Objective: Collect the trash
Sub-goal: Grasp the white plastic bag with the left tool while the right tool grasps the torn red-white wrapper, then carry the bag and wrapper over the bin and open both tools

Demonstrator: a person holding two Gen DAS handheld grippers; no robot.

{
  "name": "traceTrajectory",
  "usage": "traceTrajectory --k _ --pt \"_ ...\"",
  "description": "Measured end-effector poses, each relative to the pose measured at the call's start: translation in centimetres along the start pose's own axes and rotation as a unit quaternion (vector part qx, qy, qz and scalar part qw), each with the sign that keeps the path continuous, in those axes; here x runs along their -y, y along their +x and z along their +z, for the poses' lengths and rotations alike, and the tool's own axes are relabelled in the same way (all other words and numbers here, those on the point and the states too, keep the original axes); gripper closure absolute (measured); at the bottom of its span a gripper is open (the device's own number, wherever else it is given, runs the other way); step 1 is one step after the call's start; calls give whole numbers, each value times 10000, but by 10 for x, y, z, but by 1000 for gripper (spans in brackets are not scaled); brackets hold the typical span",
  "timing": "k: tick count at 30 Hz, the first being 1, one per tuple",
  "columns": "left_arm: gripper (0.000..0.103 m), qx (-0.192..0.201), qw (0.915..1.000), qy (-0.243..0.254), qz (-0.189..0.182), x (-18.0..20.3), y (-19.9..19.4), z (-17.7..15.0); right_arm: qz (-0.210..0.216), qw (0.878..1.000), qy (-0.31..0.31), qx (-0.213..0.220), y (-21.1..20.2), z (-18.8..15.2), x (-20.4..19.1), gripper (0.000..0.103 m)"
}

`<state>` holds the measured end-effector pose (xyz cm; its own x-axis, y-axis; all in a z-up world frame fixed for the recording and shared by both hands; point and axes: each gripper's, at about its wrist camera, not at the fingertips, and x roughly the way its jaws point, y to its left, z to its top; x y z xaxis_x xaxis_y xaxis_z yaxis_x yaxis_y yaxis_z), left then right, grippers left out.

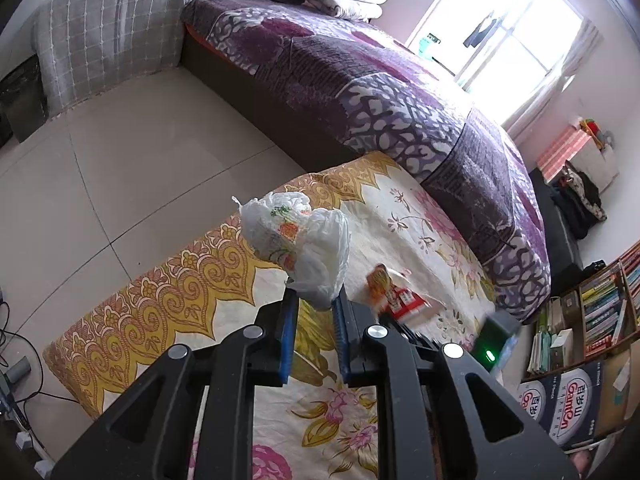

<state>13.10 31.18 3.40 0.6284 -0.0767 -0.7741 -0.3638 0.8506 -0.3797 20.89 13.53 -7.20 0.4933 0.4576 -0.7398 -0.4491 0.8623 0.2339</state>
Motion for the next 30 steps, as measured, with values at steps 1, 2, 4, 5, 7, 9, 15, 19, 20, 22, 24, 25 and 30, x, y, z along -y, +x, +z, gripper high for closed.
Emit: traceTrajectory --k 1,2,4,5,7,9,15,19,20,22,24,25,30 --pt "86 -25 10000 6 -6 1 1 -1 -17 10000 -8 24 -6 -2 0 100" --pt "86 -44 10000 11 -18 2 3 -2 -29 10000 -17 51 -12 -5 -1 100" --pt "86 -68 10000 31 -41 5 3 -4 -33 9999 -25 124 -28 -11 -2 100" --pt "86 -65 10000 57 -39 7 3 -5 -38 9998 -14 179 -40 -16 -3 100" --pt "86 -50 9999 106 -38 11 3 -7 -68 9997 -8 236 -50 -18 -1 100" --pt "86 -51 9999 152 -47 15 3 -9 -129 9995 26 303 -67 -24 1 100" --pt "86 -95 9995 306 -80 30 5 -18 -225 9982 430 346 -106 -45 19 100" --pt "86 -138 9989 451 -62 42 8 -26 -268 9961 725 423 -133 -61 34 100" --pt "86 -161 9986 493 -53 45 10 -28 -280 9955 790 436 -139 -65 38 100" --pt "86 -231 9981 577 -49 52 14 -34 -333 9936 981 447 -152 -76 49 100" --pt "86 -295 9974 661 -44 59 18 -39 -378 9918 1139 440 -162 -86 59 100" --pt "86 -315 9971 698 -35 62 19 -42 -410 9909 1206 436 -167 -91 64 100" --pt "86 -380 9944 983 36 85 27 -57 -540 9858 1515 493 -187 -114 89 100"
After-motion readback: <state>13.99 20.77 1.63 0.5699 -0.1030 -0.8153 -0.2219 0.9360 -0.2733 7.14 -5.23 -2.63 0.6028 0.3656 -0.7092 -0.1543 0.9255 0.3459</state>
